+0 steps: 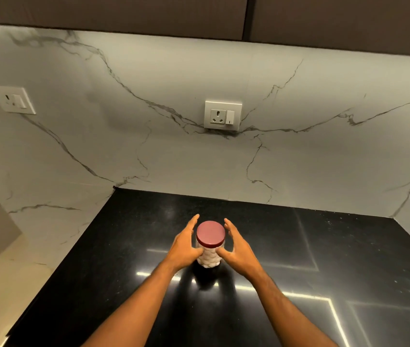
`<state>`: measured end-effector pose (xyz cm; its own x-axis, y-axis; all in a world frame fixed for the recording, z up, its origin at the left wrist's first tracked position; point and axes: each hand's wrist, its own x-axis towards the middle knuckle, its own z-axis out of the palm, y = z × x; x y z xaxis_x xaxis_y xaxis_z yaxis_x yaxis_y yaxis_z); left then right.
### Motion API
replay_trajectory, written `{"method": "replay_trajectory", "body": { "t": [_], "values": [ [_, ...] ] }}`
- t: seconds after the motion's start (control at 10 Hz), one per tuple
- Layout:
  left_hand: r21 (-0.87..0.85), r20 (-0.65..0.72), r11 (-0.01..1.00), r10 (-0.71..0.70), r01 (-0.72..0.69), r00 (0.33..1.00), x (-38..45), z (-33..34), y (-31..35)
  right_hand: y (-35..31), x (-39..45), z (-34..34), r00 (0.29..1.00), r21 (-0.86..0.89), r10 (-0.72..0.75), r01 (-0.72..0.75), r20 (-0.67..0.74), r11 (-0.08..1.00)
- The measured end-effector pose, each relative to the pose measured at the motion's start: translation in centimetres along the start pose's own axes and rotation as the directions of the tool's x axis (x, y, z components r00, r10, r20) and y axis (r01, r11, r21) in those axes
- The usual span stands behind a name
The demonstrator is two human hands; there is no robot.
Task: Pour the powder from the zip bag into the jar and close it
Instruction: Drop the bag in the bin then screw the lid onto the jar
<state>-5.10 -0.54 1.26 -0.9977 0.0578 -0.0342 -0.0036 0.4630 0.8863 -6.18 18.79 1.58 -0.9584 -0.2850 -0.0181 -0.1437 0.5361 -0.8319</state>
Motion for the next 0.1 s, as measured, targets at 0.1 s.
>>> {"method": "replay_trajectory", "body": {
  "t": [0.1],
  "values": [
    [0.056, -0.019, 0.995, 0.082, -0.081, 0.996, -0.56, -0.67, 1.94, -2.17, -0.6, -1.27, 0.998, -0.068, -0.048, 0.047, -0.026, 0.997]
  ]
}}
